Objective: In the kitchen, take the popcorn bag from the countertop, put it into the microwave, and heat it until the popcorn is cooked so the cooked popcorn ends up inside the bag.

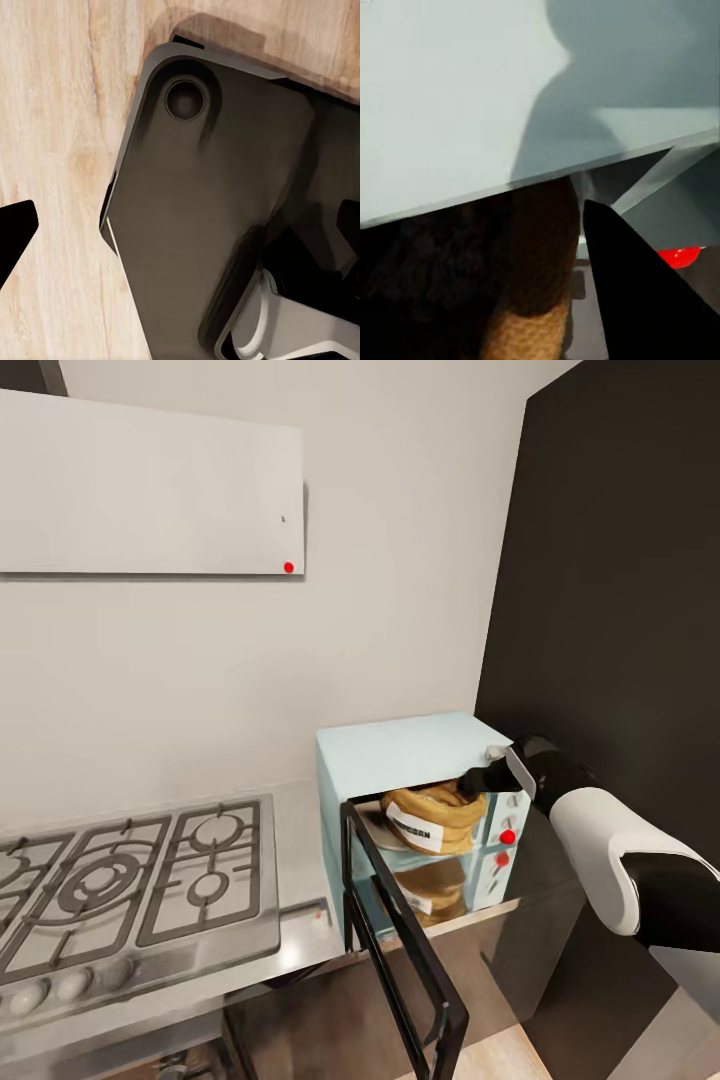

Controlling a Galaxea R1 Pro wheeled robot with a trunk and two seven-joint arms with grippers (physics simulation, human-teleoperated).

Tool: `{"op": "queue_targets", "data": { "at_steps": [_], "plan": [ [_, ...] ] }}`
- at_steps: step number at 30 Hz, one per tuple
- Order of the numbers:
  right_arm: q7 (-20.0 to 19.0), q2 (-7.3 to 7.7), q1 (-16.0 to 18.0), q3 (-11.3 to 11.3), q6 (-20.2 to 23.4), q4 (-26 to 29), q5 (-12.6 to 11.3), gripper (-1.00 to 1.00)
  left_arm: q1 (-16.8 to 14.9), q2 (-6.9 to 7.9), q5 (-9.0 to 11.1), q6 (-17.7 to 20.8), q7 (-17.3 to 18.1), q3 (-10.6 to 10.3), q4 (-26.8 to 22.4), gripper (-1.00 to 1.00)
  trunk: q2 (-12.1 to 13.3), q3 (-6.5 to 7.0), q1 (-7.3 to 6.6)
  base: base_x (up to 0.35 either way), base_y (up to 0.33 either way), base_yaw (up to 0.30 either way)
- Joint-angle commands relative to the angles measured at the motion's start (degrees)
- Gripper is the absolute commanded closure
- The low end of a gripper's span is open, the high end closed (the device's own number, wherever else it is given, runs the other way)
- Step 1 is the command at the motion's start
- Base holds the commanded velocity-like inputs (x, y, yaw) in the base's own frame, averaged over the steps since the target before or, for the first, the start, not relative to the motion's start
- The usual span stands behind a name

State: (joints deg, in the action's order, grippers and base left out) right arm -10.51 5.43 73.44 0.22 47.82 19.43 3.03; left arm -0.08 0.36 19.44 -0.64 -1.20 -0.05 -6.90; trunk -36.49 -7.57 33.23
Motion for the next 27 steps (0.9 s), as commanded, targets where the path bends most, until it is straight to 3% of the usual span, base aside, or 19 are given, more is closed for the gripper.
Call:
{"op": "queue_targets", "data": {
  "at_steps": [1, 10, 17, 21, 25, 27],
  "plan": [
    [-0.3, 0.03, 0.0, 0.1, 0.3, 0.1, 1.2, -1.0, 0.0, -0.01, 0.3, -0.1, -0.1, 0.0, -0.1, -1.0, -0.1, -0.1, 0.02, 0.0, 0.0, 0.0],
    [-1.3, 0.1, 0.0, 0.1, 1.5, 0.2, 1.2, -1.0, 0.0, -0.06, 0.3, -0.1, -0.1, -0.1, 0.0, -1.0, -0.1, -0.1, 0.02, -0.019, 0.0, 0.0],
    [-2.3, 0.11, 0.0, 0.1, 1.1, 0.2, 1.2, -1.0, 0.0, -0.52, 0.0, -0.1, -0.1, -0.1, 0.0, -1.0, -0.1, -0.1, 0.02, -0.309, 0.0, 0.0],
    [-5.2, 0.11, 0.0, 0.0, 0.4, 1.5, 1.2, -1.0, 0.0, -0.53, -0.2, -0.1, -0.1, -0.1, 0.0, -1.0, -0.1, -0.1, 0.02, -0.346, 0.0, 0.0],
    [-6.3, 0.07, 0.0, 0.0, -3.7, 2.2, 0.9, -1.0, 0.0, -0.53, -0.2, -0.1, -0.1, -0.1, 0.0, -1.0, -0.1, -0.1, 0.02, -0.332, 0.0, 0.0],
    [-6.4, 0.09, 0.0, 0.0, -7.1, 2.4, -1.0, -1.0, 0.0, -0.5, -0.1, -0.1, -0.1, -0.1, 0.0, -1.0, -0.1, -0.1, 0.02, -0.259, 0.0, 0.0]
  ]
}}
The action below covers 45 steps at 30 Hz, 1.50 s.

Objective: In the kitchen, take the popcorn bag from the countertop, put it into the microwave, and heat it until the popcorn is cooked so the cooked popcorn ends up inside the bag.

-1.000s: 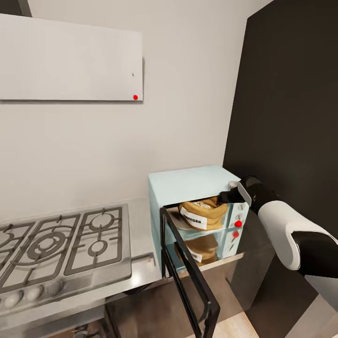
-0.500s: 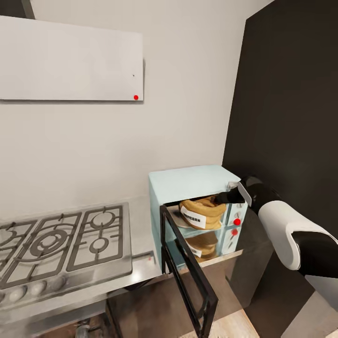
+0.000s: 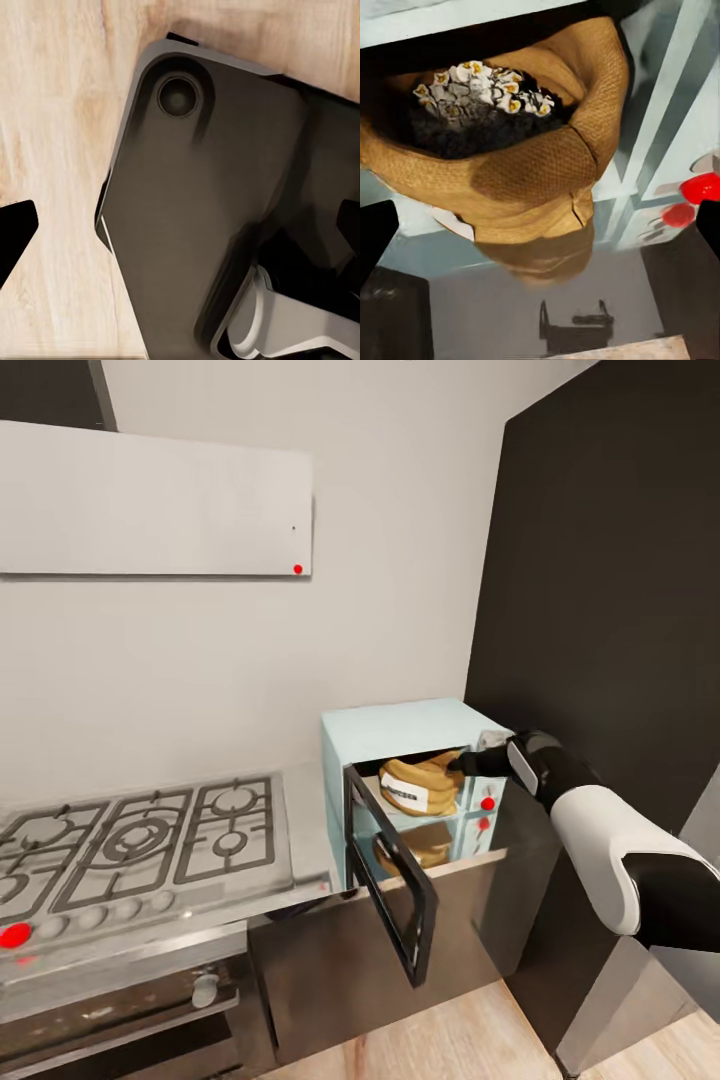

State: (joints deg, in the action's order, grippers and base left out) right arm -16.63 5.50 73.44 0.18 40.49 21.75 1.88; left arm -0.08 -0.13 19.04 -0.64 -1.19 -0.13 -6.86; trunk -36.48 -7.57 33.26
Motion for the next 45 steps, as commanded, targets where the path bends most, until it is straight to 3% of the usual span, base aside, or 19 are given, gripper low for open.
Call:
{"op": "queue_targets", "data": {
  "at_steps": [1, 3, 5, 16, 19, 22, 26, 29, 37, 45],
  "plan": [
    [-0.3, 0.15, 0.0, 0.0, -1.0, 0.1, -1.5, -1.0, 0.0, 0.02, 0.3, -0.1, -0.1, 0.0, -0.1, -1.0, -0.1, -0.1, -0.01, -0.211, 0.0, 0.0],
    [-0.3, 0.41, 0.0, 0.1, -2.0, -0.2, -3.8, -1.0, 0.0, 0.02, 0.3, -0.1, -0.1, 0.0, 0.0, -1.0, -0.1, -0.1, -0.01, -0.178, 0.0, 0.0],
    [0.0, 0.63, 0.0, 0.0, -2.4, -0.7, -4.5, -1.0, 0.0, 0.02, 0.2, -0.1, -0.1, 0.0, 0.0, -1.0, -0.1, -0.1, -0.01, -0.118, 0.0, 0.0],
    [0.1, 0.92, -4.1, 0.4, -7.2, -2.9, -4.0, -1.0, 0.0, 0.04, 0.4, -0.1, -0.1, -0.1, 0.0, -1.0, -0.1, -0.1, -0.01, -0.011, 0.0, 0.0],
    [-0.4, 2.51, -7.4, 0.6, -15.2, -3.4, -2.4, -1.0, 0.0, 0.04, 0.5, -0.1, -0.1, -0.1, 0.0, -1.0, -0.1, -0.1, -0.01, 0.0, 0.0, 0.0],
    [-2.5, 2.4, -9.7, 0.6, -23.9, -3.6, -2.0, -1.0, 0.0, 0.04, 0.5, -0.1, -0.1, 0.0, -0.1, -1.0, -0.1, -0.1, -0.01, 0.0, 0.0, 0.0],
    [-10.2, 2.41, -13.5, 0.6, -34.2, -3.6, -1.9, -1.0, 0.0, 0.04, 0.6, -0.1, -0.1, 0.0, -0.1, -1.0, -0.1, -0.1, -0.01, 0.0, 0.0, 0.0],
    [-11.2, 2.1, -14.8, 0.6, -37.7, -3.7, -2.4, -1.0, 0.0, 0.04, 0.6, -0.1, -0.1, 0.0, -0.1, -1.0, -0.1, -0.1, -0.01, 0.0, 0.0, 0.0],
    [-11.3, 1.93, -16.8, 0.3, -42.9, -4.6, -2.9, -1.0, 0.0, 0.04, 0.6, -0.1, -0.1, 0.0, -0.1, -1.0, -0.1, -0.1, -0.01, 0.0, 0.0, 0.0],
    [-11.3, 1.89, -16.8, 0.2, -43.6, -4.7, -2.9, -1.0, 0.0, 0.21, 0.6, -0.1, -0.1, 0.0, 0.0, -1.0, -0.1, -0.1, -0.01, 0.141, 0.0, 0.0]
  ]
}}
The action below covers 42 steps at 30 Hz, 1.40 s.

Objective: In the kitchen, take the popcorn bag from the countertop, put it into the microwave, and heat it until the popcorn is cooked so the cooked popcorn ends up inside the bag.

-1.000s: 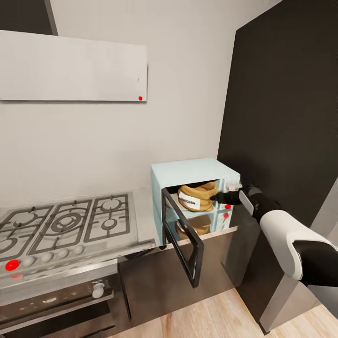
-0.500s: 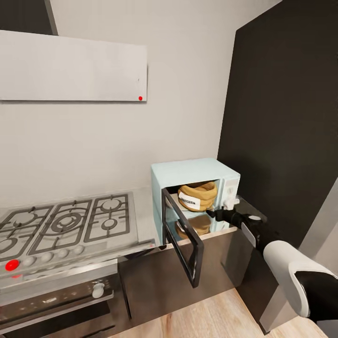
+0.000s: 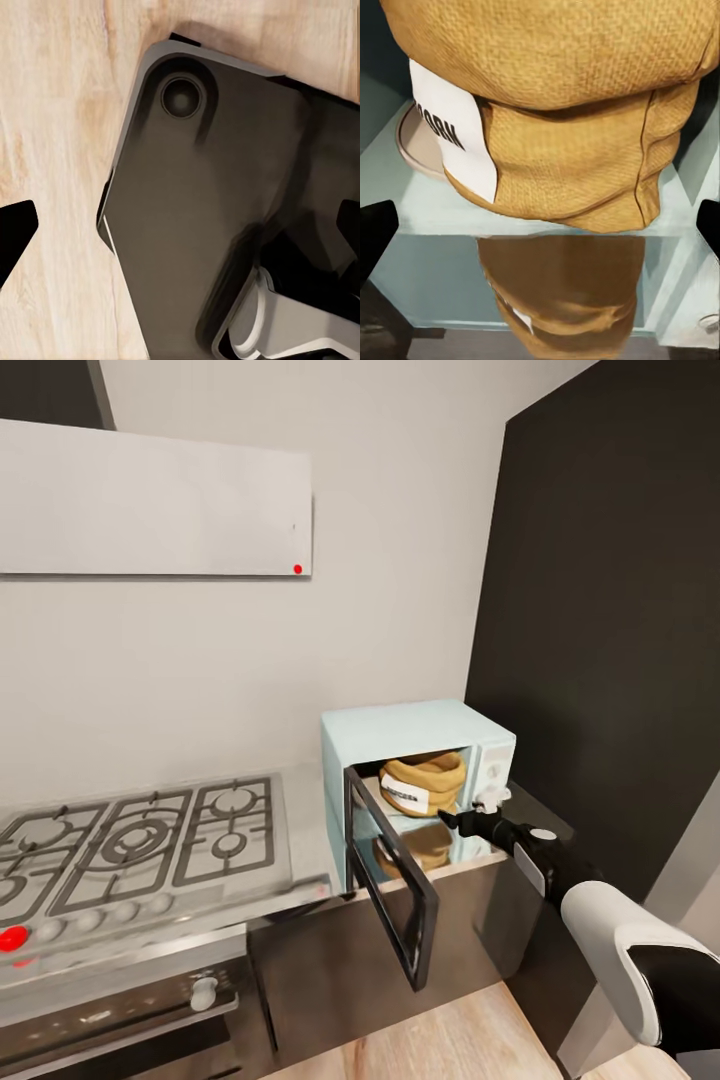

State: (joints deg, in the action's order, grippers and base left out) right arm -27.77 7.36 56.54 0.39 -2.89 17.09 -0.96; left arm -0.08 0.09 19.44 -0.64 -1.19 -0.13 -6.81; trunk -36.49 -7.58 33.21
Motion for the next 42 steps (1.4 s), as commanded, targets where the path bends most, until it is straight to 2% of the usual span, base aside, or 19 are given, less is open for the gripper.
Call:
{"op": "queue_targets", "data": {
  "at_steps": [1, 9, 14, 22, 24, 26, 31, 35, 38, 41, 42],
  "plan": [
    [-0.2, 0.02, 0.1, 0.0, -0.2, -0.1, -0.1, -1.0, 0.0, 0.0, 0.2, -0.1, -0.1, 0.0, 0.0, -1.0, -0.1, -0.09, 0.04, 0.228, 0.0, 0.0],
    [-0.2, -0.24, 0.1, 0.0, -0.2, -0.7, -0.2, -1.0, 0.0, 0.0, 0.2, -0.1, -0.1, 0.0, 0.0, -1.0, -0.1, -0.09, 0.04, 0.23, 0.0, 0.0],
    [-0.3, -2.32, 0.1, 0.0, -0.4, -3.8, 0.0, -1.0, 0.0, 0.0, 0.2, -0.1, -0.1, 0.0, 0.0, -1.0, -0.1, -0.09, 0.04, 0.23, 0.0, 0.0],
    [-0.6, -3.35, 0.1, 0.1, -0.4, -5.3, 0.5, -1.0, 0.0, 0.0, 0.2, -0.1, -0.1, 0.0, -0.1, -1.0, -0.1, -0.09, 0.04, 0.228, 0.0, 0.0],
    [-0.6, -4.53, 0.1, 0.1, -0.5, -5.5, 0.6, -1.0, 0.0, 0.0, 0.2, -0.1, -0.1, 0.0, -0.1, -1.0, -0.1, -0.09, 0.04, 0.182, 0.0, 0.0],
    [-0.6, -4.87, 0.1, 0.2, -0.5, -5.9, 0.7, -1.0, 0.0, -0.03, 0.2, -0.1, -0.1, 0.0, -0.1, -1.0, -0.1, -0.09, 0.04, 0.084, 0.0, 0.0],
    [-0.8, -4.67, 0.1, 0.2, -0.5, -6.0, 0.8, -1.0, 0.0, -0.14, 0.2, -0.1, -0.1, 0.0, -0.1, -1.0, -0.1, -0.09, 0.04, 0.001, 0.0, 0.0],
    [-3.8, -4.23, 0.1, 0.1, -0.5, -5.4, 0.9, -1.0, 0.0, -0.25, 0.2, -0.1, -0.2, 0.2, -0.2, -1.0, -0.1, -0.09, 0.04, -0.261, 0.0, 0.0],
    [-4.5, -4.1, 0.1, 0.1, -0.4, -5.1, 0.8, -1.0, 0.0, -0.27, 0.2, -0.1, -0.3, 0.3, -0.2, -1.0, -0.1, -0.09, 0.04, -0.335, 0.0, 0.0],
    [-4.6, -3.87, 0.1, 0.0, 0.3, -2.7, 0.4, -1.0, 0.0, -0.32, 0.2, -0.1, -0.3, 0.3, -0.2, -1.0, -0.1, -0.09, 0.04, -0.342, 0.0, 0.0],
    [-4.6, -3.27, 0.1, 0.0, 0.6, -1.6, 0.3, -1.0, 0.0, -0.29, 0.2, -0.1, -0.3, 0.3, -0.2, -1.0, -0.1, -0.09, 0.04, -0.342, 0.0, 0.0]
  ]
}}
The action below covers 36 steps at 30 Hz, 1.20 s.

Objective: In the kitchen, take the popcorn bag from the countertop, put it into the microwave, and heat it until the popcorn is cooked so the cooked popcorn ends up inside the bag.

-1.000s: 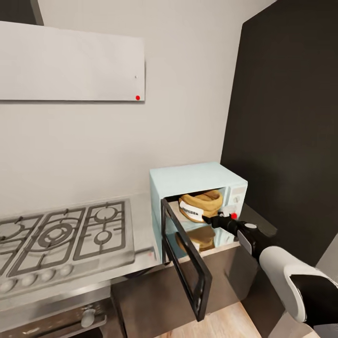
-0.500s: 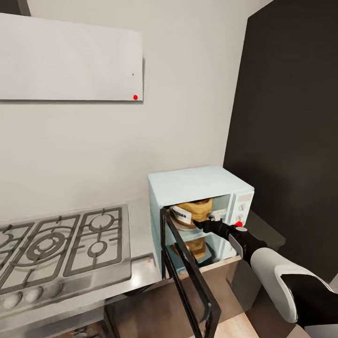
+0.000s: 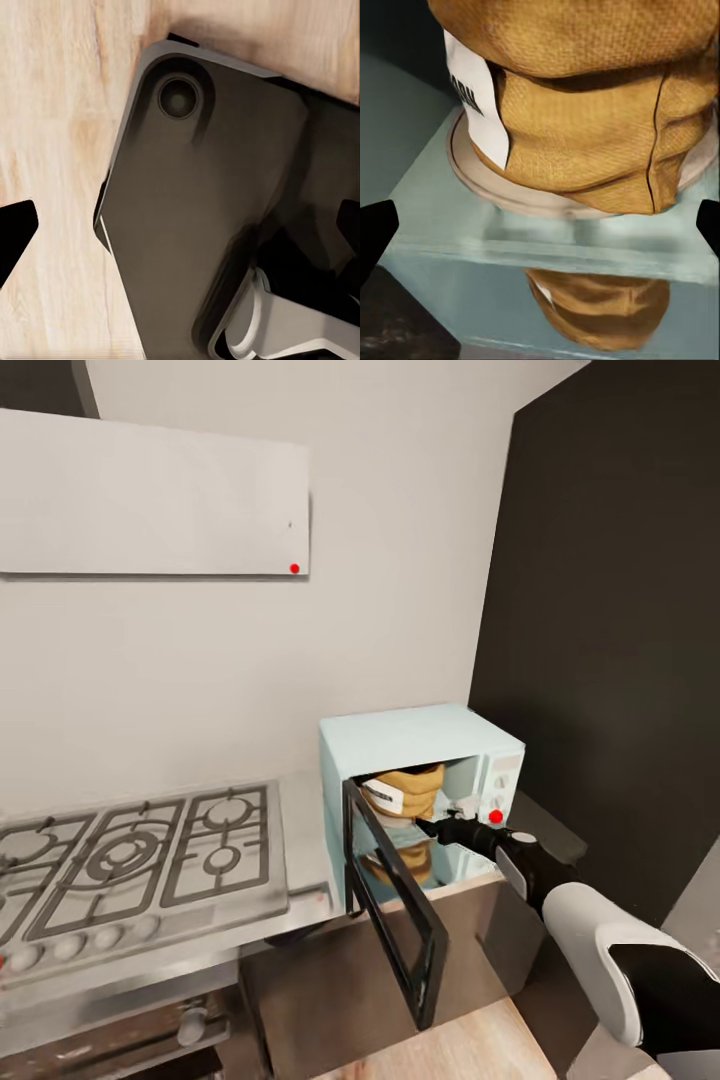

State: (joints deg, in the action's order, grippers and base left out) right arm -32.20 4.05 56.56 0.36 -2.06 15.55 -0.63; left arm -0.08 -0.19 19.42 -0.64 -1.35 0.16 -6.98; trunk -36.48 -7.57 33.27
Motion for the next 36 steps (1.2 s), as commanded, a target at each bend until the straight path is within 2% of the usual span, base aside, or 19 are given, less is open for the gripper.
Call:
{"op": "queue_targets", "data": {
  "at_steps": [1, 6, 7, 13, 15, 20, 21, 25, 27, 29, 33, 36],
  "plan": [
    [-0.3, 1.07, 0.0, 0.1, 1.2, 1.4, -0.2, -1.0, 0.0, -0.01, 0.3, -0.1, -0.1, 0.0, -0.1, -1.0, -0.1, -0.1, -0.02, -0.342, 0.0, 0.0],
    [-2.4, 4.34, 0.0, 0.0, 10.0, 7.8, -0.2, -1.0, 0.0, 0.01, 0.3, -0.1, -0.1, 0.0, -0.1, -1.0, -0.1, -0.1, -0.02, -0.342, 0.0, 0.0],
    [-2.6, 4.51, 0.0, 0.0, 10.4, 7.9, -0.2, -1.0, 0.0, 0.01, 0.3, -0.1, -0.1, 0.0, -0.1, -1.0, -0.1, -0.1, -0.02, -0.341, 0.0, 0.0],
    [-2.8, 5.07, 0.0, 0.0, 11.2, 8.3, 0.0, -1.0, 0.0, -0.01, 0.3, -0.1, -0.1, -0.1, 0.0, -1.0, -0.1, -0.1, -0.02, -0.341, 0.0, 0.0],
    [-2.5, 6.89, 0.0, 0.0, 11.2, 8.3, 0.1, -1.0, 0.0, -0.02, 0.3, -0.1, -0.1, -0.1, 0.0, -1.0, -0.1, -0.1, -0.02, -0.341, 0.0, 0.0],
    [-1.1, 9.76, 0.0, 0.4, 11.0, 10.2, 1.2, -1.0, 0.0, -0.07, 0.3, -0.1, -0.1, -0.1, 0.0, -1.0, -0.1, -0.1, -0.02, -0.341, 0.0, 0.0],
    [-0.7, 10.16, 0.0, 0.5, 11.0, 10.6, 2.1, -1.0, 0.0, -0.07, 0.3, -0.1, -0.1, -0.1, 0.0, -1.0, -0.1, -0.1, -0.02, -0.341, 0.0, 0.0],
    [0.0, 10.35, 0.0, 0.5, 11.1, 10.8, 4.2, -1.0, 0.0, -0.02, 0.3, -0.1, -0.1, -0.1, 0.0, -1.0, -0.1, -0.1, -0.02, -0.341, 0.0, 0.0],
    [1.8, 10.3, 0.0, 0.5, 11.2, 10.1, 5.0, -1.0, 0.0, 0.0, 0.3, -0.1, -0.1, -0.1, 0.0, -1.0, -0.1, -0.1, -0.02, -0.341, 0.0, 0.0],
    [3.7, 10.0, 0.0, 0.5, 11.4, 7.6, 5.3, -1.0, 0.0, 0.01, 0.3, -0.1, -0.1, -0.1, 0.0, -1.0, -0.1, -0.1, -0.02, -0.342, 0.0, 0.0],
    [4.8, 9.36, 0.0, 0.5, 12.0, -5.6, 5.6, -1.0, 0.0, 0.01, 0.3, -0.1, -0.1, -0.1, 0.0, -1.0, -0.1, -0.1, -0.02, -0.341, 0.0, 0.0],
    [5.1, 9.25, -0.1, 0.5, 11.7, -15.1, 7.5, -1.0, 0.0, 0.01, 0.3, -0.1, -0.1, -0.1, 0.0, -1.0, -0.1, -0.1, -0.02, -0.329, 0.0, 0.0]
  ]
}}
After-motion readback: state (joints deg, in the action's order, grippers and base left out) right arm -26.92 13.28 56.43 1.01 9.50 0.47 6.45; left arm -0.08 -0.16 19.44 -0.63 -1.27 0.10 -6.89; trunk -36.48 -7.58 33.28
